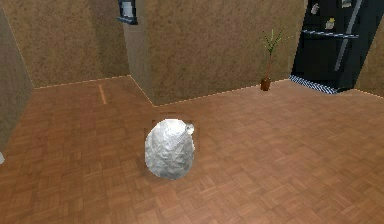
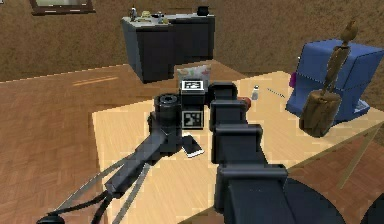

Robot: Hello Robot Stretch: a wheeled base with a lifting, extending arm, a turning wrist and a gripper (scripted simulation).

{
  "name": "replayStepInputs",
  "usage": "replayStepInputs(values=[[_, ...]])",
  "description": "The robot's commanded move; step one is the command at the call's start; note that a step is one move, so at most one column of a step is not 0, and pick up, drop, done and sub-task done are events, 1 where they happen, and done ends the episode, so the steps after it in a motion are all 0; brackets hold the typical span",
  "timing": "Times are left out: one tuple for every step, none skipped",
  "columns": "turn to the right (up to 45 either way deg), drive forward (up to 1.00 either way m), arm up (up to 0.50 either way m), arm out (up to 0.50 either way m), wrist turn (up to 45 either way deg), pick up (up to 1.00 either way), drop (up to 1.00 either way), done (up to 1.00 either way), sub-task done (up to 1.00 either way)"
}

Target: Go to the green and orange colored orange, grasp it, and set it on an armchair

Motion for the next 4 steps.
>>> replayStepInputs(values=[[0.0, 0.00, 0.00, -0.16, 0.0, 0.00, 0.00, 0.00, 0.00], [-45.0, 0.00, 0.00, 0.00, 0.0, 0.00, 0.00, 0.00, 0.00], [-45.0, 0.00, 0.00, 0.00, 0.0, 0.00, 0.00, 0.00, 0.00], [0.0, 0.10, 0.00, 0.00, 0.0, 0.00, 0.00, 0.00, 0.00]])
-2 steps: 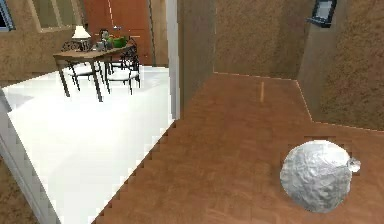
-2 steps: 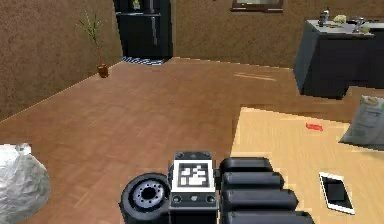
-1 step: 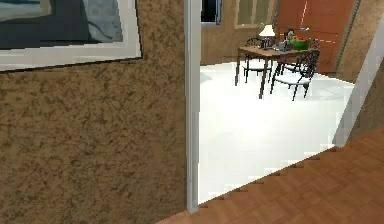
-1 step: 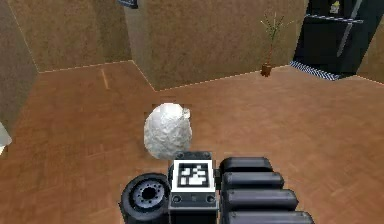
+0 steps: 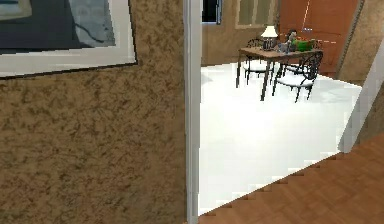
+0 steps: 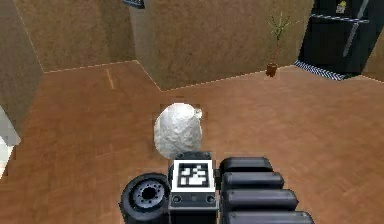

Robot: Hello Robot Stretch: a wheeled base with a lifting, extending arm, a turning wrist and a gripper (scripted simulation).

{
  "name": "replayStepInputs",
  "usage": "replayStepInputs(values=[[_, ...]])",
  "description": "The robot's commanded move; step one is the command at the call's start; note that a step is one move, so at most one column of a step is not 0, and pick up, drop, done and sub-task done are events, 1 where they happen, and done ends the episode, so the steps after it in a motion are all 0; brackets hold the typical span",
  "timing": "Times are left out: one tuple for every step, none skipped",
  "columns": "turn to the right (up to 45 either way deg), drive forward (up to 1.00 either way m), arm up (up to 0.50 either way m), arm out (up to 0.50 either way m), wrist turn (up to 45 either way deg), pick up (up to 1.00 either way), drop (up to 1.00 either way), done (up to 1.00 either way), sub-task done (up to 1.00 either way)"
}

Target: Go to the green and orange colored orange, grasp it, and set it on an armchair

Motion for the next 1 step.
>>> replayStepInputs(values=[[45.0, 0.00, 0.00, 0.00, 0.0, 0.00, 0.00, 0.00, 0.00]])
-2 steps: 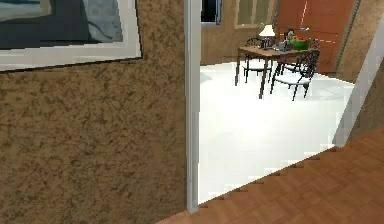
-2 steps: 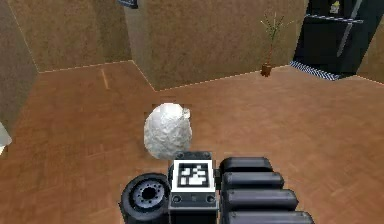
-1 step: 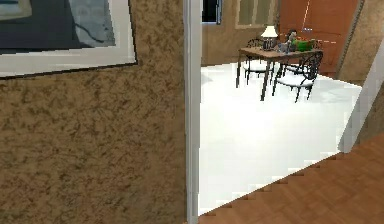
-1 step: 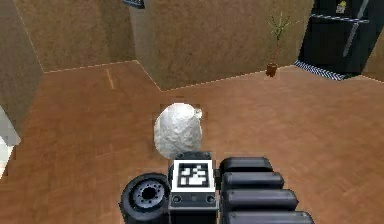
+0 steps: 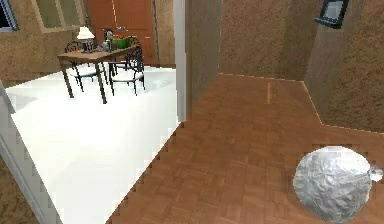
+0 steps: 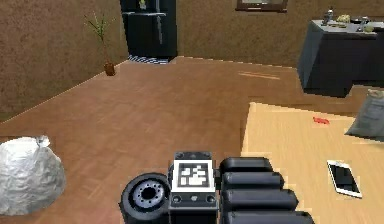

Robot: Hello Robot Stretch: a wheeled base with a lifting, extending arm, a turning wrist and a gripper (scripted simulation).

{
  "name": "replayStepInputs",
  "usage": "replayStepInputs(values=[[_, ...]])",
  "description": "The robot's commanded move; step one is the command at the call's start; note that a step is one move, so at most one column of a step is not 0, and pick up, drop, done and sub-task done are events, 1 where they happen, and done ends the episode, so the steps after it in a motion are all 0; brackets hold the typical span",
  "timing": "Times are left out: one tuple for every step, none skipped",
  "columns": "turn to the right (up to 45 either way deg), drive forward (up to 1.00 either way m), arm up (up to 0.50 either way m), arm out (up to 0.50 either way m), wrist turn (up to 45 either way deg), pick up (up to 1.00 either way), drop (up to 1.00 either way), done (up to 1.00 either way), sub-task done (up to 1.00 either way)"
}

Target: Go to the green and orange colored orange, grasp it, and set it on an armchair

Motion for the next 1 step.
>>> replayStepInputs(values=[[0.0, 0.70, 0.00, 0.00, 0.0, 0.00, 0.00, 0.00, 0.00]])
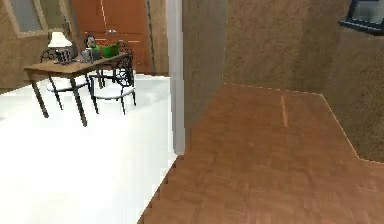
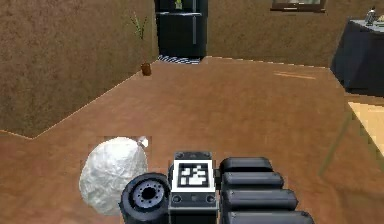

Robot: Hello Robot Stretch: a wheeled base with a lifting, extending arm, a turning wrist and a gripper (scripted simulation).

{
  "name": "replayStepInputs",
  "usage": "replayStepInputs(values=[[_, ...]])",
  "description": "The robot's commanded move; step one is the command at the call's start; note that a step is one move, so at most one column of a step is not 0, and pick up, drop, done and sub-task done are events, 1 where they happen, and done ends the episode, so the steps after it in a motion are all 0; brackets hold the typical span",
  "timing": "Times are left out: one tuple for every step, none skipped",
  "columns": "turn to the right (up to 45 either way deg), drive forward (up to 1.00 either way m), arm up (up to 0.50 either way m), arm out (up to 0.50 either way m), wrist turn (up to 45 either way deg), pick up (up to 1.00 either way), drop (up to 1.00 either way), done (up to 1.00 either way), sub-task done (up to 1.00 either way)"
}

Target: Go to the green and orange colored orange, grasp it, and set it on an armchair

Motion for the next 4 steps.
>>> replayStepInputs(values=[[-36.0, 0.00, 0.00, 0.00, 0.0, 0.00, 0.00, 0.00, 0.00], [0.0, 0.55, 0.00, 0.00, 0.0, 0.00, 0.00, 0.00, 0.00], [-27.0, 0.00, 0.00, 0.00, 0.0, 0.00, 0.00, 0.00, 0.00], [0.0, 0.05, 0.00, 0.00, 0.0, 0.00, 0.00, 0.00, 0.00]])
